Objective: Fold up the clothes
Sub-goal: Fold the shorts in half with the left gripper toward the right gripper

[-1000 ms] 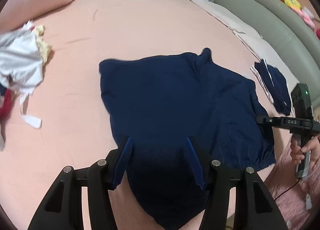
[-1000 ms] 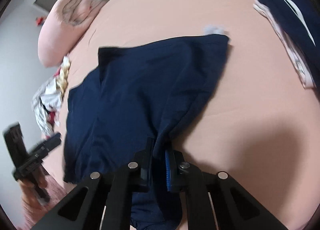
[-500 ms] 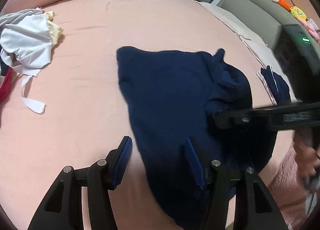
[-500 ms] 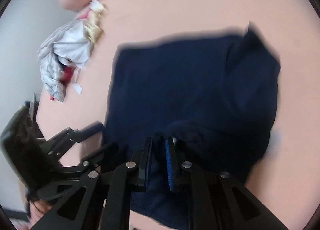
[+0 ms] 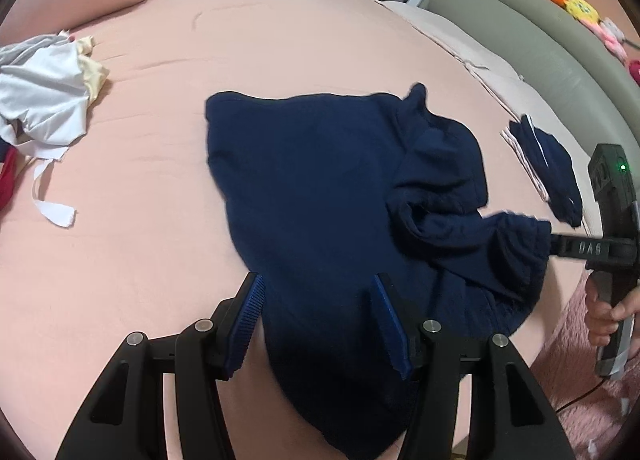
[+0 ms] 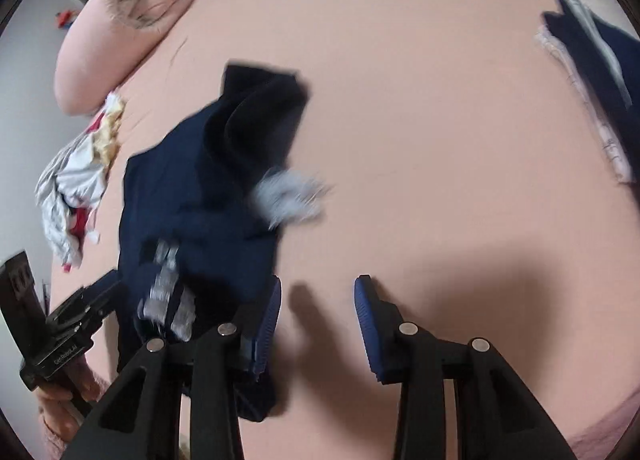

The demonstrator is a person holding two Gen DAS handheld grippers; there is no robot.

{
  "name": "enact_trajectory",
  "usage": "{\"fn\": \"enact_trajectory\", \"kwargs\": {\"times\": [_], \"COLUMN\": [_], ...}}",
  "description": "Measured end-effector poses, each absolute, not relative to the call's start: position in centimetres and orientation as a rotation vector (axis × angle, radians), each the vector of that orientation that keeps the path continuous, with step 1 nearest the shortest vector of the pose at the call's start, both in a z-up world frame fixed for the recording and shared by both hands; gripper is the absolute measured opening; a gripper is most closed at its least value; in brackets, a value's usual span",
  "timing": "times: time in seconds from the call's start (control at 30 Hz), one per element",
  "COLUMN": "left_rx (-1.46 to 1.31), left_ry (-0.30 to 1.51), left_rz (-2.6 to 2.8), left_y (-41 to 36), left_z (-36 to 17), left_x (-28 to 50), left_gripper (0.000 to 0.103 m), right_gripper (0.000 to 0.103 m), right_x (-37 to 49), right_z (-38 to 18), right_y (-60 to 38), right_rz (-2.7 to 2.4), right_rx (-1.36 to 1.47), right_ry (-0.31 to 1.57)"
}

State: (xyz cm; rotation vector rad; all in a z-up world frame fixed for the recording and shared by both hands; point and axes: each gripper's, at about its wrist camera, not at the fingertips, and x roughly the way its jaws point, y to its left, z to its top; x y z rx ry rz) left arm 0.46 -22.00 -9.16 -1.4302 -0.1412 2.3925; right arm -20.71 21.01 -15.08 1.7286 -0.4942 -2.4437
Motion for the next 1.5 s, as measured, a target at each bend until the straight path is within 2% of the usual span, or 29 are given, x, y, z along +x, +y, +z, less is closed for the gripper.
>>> {"fn": "enact_trajectory", "kwargs": {"times": [0.1,0.17,0.27,0.53,0.57,0.6,0.63,0.67,0.77,0.93,1.03,1.17,1.27,1.33,1.5], "left_rx": [-1.411,-1.390,-1.369,-1.588,-1.603,-1.617,-1.630,-1.625,-1.562,-1.497,-1.585,-1.759,-1.772,-1.782,-1.531], "left_ry": [-0.251,-0.390,-0.531,-0.241,-0.228,-0.217,-0.207,-0.218,-0.275,-0.259,-0.248,-0.305,-0.299,-0.247,0.226], "left_rz": [2.316,2.221,2.084,1.931,1.954,1.979,2.003,2.016,2.044,2.173,2.186,2.113,2.113,2.098,2.331], "left_y": [-22.0,-22.4,-22.2,-15.4,-15.1,-14.9,-14.7,-14.8,-15.6,-19.8,-22.2,-24.1,-24.5,-24.3,-22.7], "left_z": [-9.1,-8.9,-8.4,-9.6,-9.8,-10.0,-10.2,-9.9,-7.8,-2.9,-4.4,-9.9,-11.6,-10.4,-4.7], "left_x": [0.6,0.5,0.7,1.9,1.7,1.6,1.4,1.2,0.3,-0.6,0.3,1.7,2.2,1.8,1.4], "left_gripper": [0.053,0.053,0.053,0.053,0.045,0.033,0.007,0.004,0.003,0.003,0.003,0.004,0.006,0.006,0.006], "right_gripper": [0.038,0.038,0.038,0.038,0.038,0.038,0.038,0.038,0.038,0.040,0.043,0.043,0.044,0.044,0.044], "right_x": [-20.4,-20.5,-21.2,-20.0,-19.7,-19.3,-19.1,-18.8,-18.5,-20.8,-21.7,-21.7,-20.8,-20.7,-21.7], "right_z": [-13.4,-13.2,-13.9,-14.8,-15.2,-15.4,-15.5,-15.6,-15.0,-11.5,-12.0,-16.0,-15.9,-15.0,-12.3], "right_y": [16.7,15.5,17.2,20.4,20.7,21.0,21.2,21.4,21.8,18.9,16.2,13.6,13.5,14.5,19.5], "right_rz": [-2.270,-2.077,-2.200,-2.345,-2.338,-2.330,-2.321,-2.312,-2.296,-2.312,-2.277,-2.197,-2.213,-2.221,-2.358], "right_rx": [1.578,1.532,1.611,1.662,1.665,1.667,1.669,1.673,1.663,1.504,1.535,1.671,1.614,1.605,1.542], "right_ry": [-0.359,-0.455,-0.522,-0.566,-0.566,-0.569,-0.573,-0.564,-0.513,-0.413,-0.288,-0.088,-0.006,-0.031,-0.147]}}
